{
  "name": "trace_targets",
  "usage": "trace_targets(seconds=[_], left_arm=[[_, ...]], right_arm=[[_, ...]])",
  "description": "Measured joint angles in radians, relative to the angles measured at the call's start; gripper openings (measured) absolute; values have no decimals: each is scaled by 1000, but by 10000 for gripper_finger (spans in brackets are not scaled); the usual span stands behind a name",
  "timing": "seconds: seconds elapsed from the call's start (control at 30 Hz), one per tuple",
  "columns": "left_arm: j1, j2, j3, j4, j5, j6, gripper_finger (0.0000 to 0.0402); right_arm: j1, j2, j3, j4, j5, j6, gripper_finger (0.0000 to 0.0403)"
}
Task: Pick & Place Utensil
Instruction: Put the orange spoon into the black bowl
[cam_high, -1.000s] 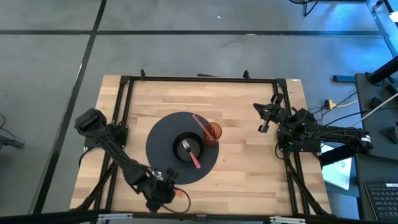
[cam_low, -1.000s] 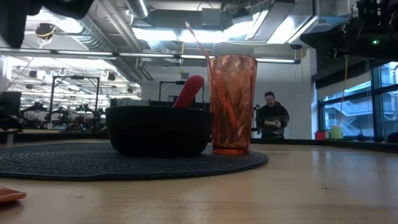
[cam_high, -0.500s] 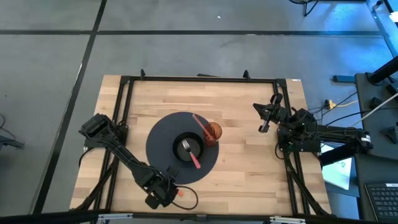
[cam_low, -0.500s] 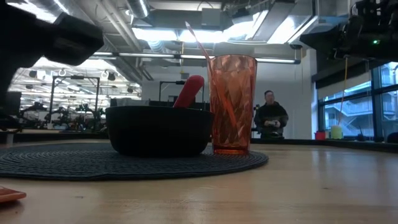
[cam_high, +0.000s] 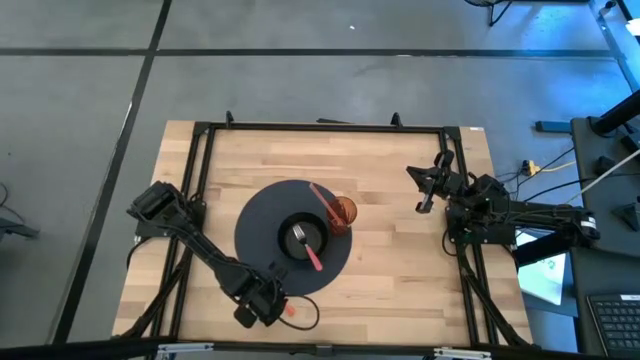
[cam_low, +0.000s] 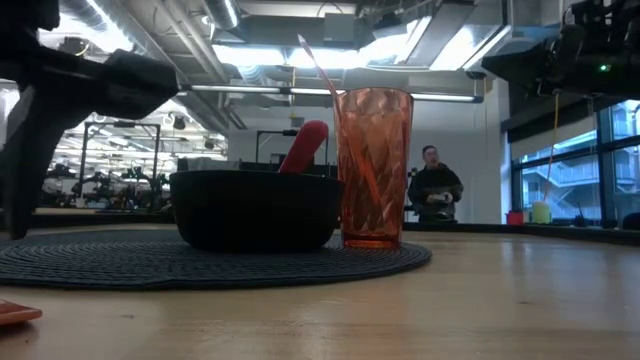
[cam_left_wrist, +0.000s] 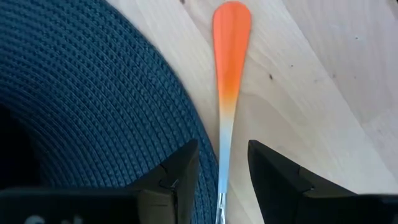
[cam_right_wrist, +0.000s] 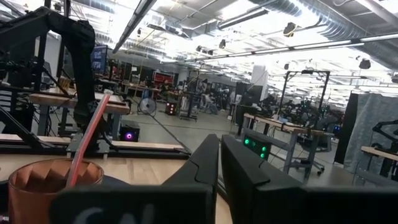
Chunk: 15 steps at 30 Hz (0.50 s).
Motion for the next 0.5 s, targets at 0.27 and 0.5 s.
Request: trace_targets(seconds=[0.27,0.5], left_arm=[[10,47,1,12,27,8,132],[13,75,4,17,61,10,128]], right_arm=[[0,0,0,0,0,0,21],[0,0,0,-1,0,8,21]])
